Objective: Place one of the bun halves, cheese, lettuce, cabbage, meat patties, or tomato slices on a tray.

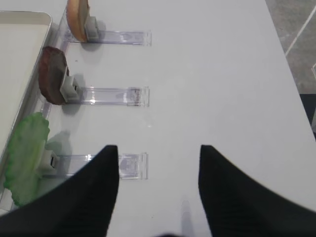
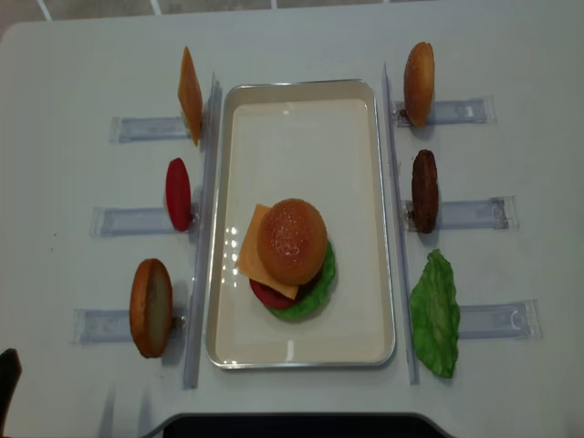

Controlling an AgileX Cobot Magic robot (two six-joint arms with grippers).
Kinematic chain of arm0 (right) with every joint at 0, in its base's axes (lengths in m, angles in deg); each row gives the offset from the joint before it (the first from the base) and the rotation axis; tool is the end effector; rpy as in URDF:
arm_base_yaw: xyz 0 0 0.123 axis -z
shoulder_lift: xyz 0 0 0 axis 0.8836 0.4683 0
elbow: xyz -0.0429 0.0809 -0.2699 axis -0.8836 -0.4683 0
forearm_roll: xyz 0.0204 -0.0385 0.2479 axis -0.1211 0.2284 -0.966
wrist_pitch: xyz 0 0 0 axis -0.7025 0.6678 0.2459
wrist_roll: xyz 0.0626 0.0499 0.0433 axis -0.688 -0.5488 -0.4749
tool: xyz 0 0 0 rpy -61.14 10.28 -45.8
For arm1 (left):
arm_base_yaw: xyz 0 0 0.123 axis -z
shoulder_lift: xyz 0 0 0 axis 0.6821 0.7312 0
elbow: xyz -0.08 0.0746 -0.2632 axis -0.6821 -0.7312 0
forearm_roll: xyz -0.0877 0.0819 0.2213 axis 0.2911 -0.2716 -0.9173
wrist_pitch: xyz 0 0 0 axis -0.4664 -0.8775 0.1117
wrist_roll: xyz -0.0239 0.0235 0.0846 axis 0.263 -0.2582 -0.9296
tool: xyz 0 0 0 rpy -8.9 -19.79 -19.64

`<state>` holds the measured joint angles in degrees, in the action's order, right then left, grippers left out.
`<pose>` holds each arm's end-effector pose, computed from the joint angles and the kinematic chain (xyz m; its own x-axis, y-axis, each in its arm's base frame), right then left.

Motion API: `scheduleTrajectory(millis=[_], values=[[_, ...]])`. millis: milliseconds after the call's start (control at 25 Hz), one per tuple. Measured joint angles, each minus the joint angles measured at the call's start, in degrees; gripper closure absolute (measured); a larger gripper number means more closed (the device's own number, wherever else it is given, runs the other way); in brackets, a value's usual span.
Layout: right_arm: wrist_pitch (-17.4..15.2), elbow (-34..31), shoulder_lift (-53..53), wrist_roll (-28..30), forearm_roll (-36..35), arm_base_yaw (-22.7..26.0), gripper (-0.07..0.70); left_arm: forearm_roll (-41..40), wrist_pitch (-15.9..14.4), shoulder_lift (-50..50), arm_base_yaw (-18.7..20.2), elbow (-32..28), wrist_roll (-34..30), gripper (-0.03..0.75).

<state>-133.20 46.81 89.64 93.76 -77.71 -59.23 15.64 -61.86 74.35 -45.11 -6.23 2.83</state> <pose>0.0041 0.0081 0.3123 -0.5745 -0.0782 -0.8147 -0.0867 0.9956 -0.0344 -0.0062 0.0008 0.2652 -0.5148 0.0350 -0.8566 -0.0178 0.9985 0.0515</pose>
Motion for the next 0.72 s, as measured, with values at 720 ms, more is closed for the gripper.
scheduleTrajectory(millis=[720], values=[[2.6, -8.7, -9.0, -5.1, 2.7, 0.0, 0.315, 0.0, 0.0, 0.0, 0.0, 0.0, 0.0, 0.307]])
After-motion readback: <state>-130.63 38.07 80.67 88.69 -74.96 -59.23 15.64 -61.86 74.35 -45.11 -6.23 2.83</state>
